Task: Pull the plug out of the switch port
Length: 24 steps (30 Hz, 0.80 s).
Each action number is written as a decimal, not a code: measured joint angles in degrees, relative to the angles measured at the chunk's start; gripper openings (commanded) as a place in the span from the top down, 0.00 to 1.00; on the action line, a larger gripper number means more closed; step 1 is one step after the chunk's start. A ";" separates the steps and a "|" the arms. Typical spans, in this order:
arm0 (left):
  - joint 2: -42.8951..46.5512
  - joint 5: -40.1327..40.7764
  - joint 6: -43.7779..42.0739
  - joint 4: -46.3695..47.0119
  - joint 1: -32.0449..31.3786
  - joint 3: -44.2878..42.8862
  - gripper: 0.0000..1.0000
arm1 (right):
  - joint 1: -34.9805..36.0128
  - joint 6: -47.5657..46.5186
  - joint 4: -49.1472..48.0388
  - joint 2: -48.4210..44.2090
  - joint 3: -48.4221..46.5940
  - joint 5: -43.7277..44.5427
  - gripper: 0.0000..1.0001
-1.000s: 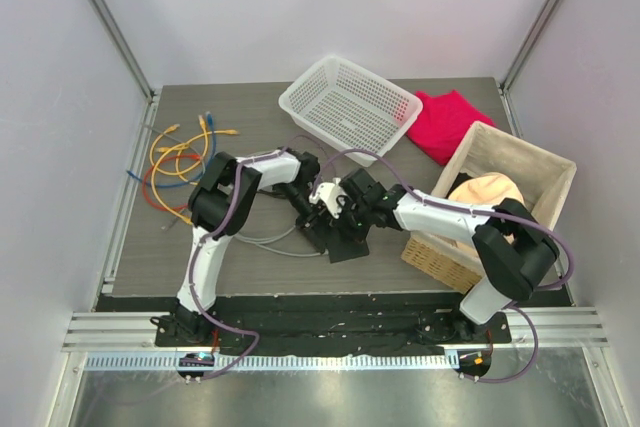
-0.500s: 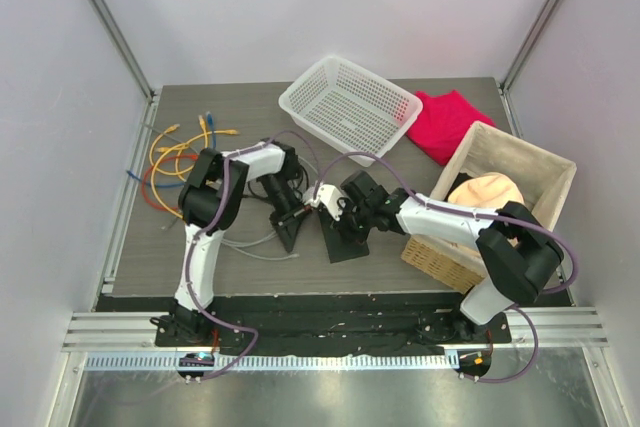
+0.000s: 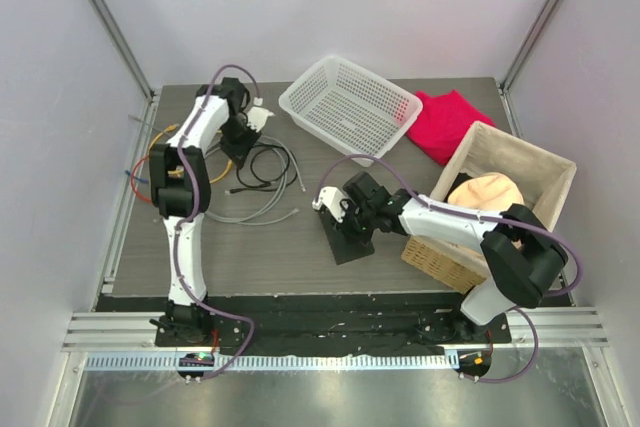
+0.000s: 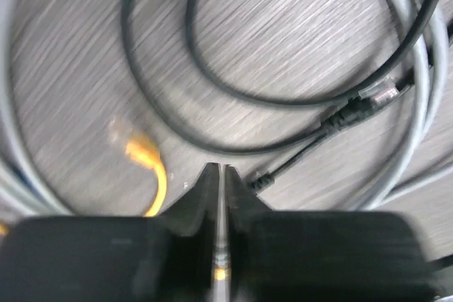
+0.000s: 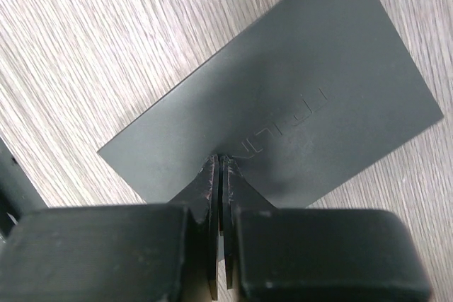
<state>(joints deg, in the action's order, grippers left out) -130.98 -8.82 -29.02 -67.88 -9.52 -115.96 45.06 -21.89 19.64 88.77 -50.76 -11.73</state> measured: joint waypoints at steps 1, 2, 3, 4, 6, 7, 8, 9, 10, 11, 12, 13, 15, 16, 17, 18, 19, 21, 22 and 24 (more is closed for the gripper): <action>0.98 0.09 0.70 0.24 0.76 0.50 0.60 | -0.02 -0.31 0.42 -0.31 0.15 0.39 0.97; 2.25 -0.46 1.97 0.35 1.03 1.11 0.55 | -0.13 -0.48 0.83 -0.63 0.26 0.74 0.96; 3.91 -1.70 2.60 0.35 0.87 1.68 0.34 | -0.31 -0.59 1.49 -0.87 0.28 1.18 0.95; 5.88 -3.48 3.76 0.33 0.37 2.19 0.03 | -0.57 -0.72 2.29 -1.09 0.26 1.57 0.92; 10.12 -7.50 5.66 0.42 -0.98 2.51 0.00 | -1.64 -0.90 5.44 -1.18 -1.18 2.36 0.90; 12.92 -9.64 6.99 0.61 -1.88 2.56 0.00 | -2.43 -0.85 6.71 -1.14 -2.08 2.71 0.87; 16.28 -11.69 8.09 1.09 -2.86 2.58 0.00 | -3.85 -0.57 9.77 -0.87 -4.70 3.10 0.85; 19.54 -13.22 9.03 1.77 -3.61 2.58 0.00 | -5.05 -0.22 11.34 -0.52 -6.99 3.30 0.84; 22.88 -14.49 9.64 2.58 -4.48 2.58 0.00 | -6.60 0.09 13.07 0.07 -10.69 3.26 0.82; 26.14 -15.34 10.62 3.48 -5.20 2.56 0.00 | -8.09 0.79 14.53 0.72 -15.15 3.37 0.77; 28.68 -15.61 11.10 4.33 -5.60 2.54 0.00 | -9.44 1.44 15.89 1.62 -20.31 3.72 0.74; 31.63 -15.67 12.04 5.57 -5.81 2.49 0.00 | -10.51 2.27 16.09 2.38 -25.49 4.39 0.69; 36.48 -14.27 13.66 8.17 -5.60 1.97 0.00 | -12.00 3.37 16.31 3.41 -34.84 6.34 0.52; 38.27 -13.40 14.29 9.57 -5.33 1.44 0.00 | -12.50 4.31 15.87 3.76 -40.19 8.57 0.46; 39.76 -12.31 15.34 11.28 -5.20 0.96 0.00 | -12.63 5.31 15.54 3.76 -43.52 10.19 0.43; 41.03 -11.10 16.26 13.25 -5.03 0.72 0.00 | -12.61 6.40 15.58 3.91 -47.43 12.02 0.39; 42.14 -9.92 17.18 15.21 -4.96 0.66 0.00 | -12.46 7.45 15.52 4.13 -51.08 14.05 0.37; 43.80 -7.43 19.26 18.91 -4.92 0.66 0.00 | -12.11 9.99 15.69 5.07 -60.13 19.30 0.35; 44.41 -6.32 20.20 20.76 -4.92 0.66 0.00 | -12.04 10.19 15.58 5.11 -60.61 19.65 0.34; 45.27 -4.48 21.64 23.52 -4.92 0.61 0.00 | -11.72 12.11 16.39 5.73 -65.18 24.06 0.34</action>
<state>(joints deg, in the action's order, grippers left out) -85.71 -13.30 -7.38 -44.36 -14.44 -115.35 33.34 -9.78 36.03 94.50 -115.94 12.34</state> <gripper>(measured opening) 0.996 0.651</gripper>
